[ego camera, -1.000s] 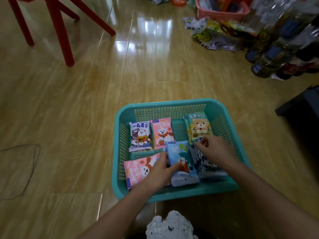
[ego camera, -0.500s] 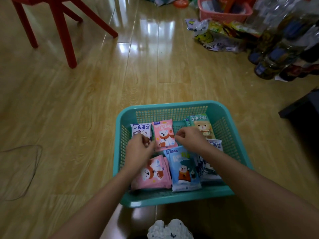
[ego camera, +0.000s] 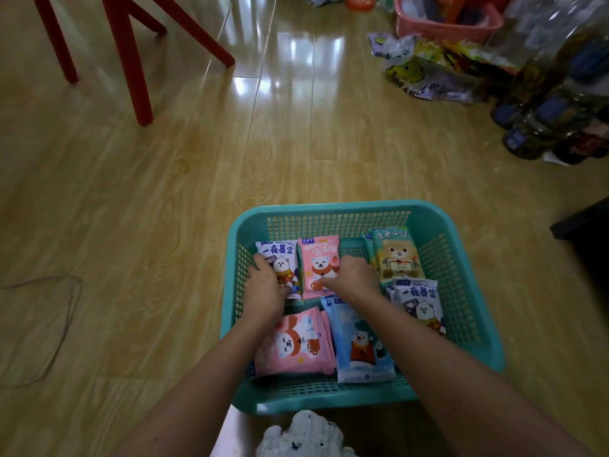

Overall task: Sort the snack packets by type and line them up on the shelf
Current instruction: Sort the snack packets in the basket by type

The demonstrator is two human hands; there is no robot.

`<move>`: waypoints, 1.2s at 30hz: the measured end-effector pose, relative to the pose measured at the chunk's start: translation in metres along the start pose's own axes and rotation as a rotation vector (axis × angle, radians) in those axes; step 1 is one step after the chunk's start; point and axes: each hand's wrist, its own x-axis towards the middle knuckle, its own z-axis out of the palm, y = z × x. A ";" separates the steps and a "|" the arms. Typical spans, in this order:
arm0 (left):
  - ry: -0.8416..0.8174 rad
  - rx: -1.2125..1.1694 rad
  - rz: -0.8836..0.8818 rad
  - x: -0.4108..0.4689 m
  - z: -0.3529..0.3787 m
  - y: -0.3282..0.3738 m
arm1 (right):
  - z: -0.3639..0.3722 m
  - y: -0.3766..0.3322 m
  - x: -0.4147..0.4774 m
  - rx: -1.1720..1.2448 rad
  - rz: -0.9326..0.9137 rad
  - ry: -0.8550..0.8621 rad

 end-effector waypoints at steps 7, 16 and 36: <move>-0.051 -0.114 -0.159 0.014 -0.003 0.004 | 0.005 -0.008 0.014 0.156 0.012 -0.051; -0.028 -0.524 -0.085 0.004 -0.052 -0.003 | -0.037 -0.005 -0.010 0.521 -0.145 -0.083; -0.022 -0.966 -0.098 -0.052 -0.099 -0.048 | -0.006 -0.021 -0.053 -0.041 -0.706 -0.381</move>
